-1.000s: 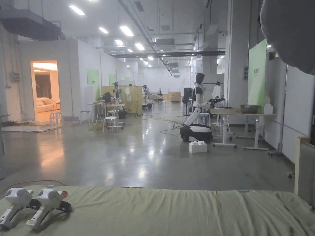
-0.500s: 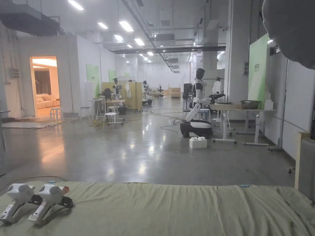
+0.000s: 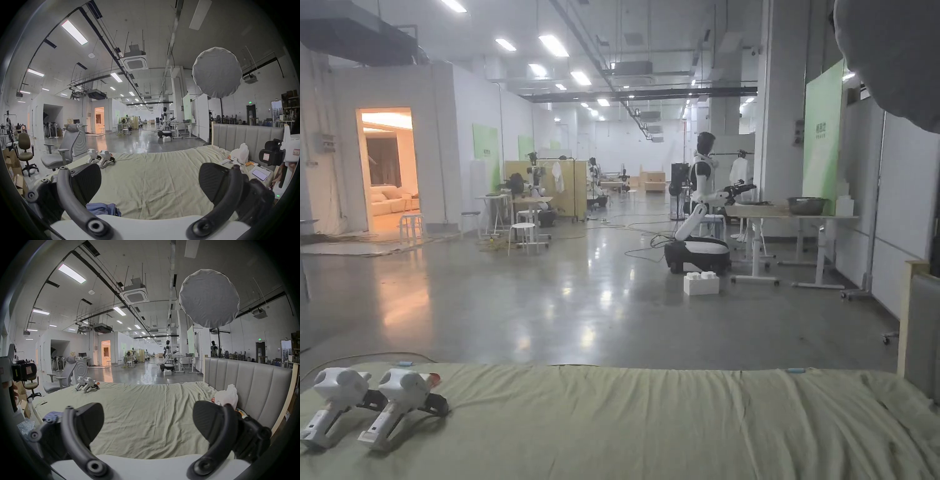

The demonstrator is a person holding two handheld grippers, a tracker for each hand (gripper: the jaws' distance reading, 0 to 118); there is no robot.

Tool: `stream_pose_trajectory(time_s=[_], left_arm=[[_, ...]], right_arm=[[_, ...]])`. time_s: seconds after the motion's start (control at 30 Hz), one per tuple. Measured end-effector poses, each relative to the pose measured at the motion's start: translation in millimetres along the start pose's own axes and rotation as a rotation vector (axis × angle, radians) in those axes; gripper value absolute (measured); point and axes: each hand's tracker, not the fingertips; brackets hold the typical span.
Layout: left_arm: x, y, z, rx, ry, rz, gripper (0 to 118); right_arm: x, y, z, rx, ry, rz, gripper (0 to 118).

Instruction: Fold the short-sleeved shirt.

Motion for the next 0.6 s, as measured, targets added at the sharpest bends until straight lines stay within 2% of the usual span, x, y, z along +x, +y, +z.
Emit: stream_pose_trajectory(time_s=[0.07,0.6], left_arm=[[-0.6,0.1,0.9,-0.004,0.0,0.002,118],[1.9,-0.1,-0.2,-0.021,0.0,0.01,118]], right_arm=[[1.0,-0.1,1.5,0.016,-0.001,-0.006,118],[0.6,2.8,2.1,0.013,-0.005,-0.014,118]])
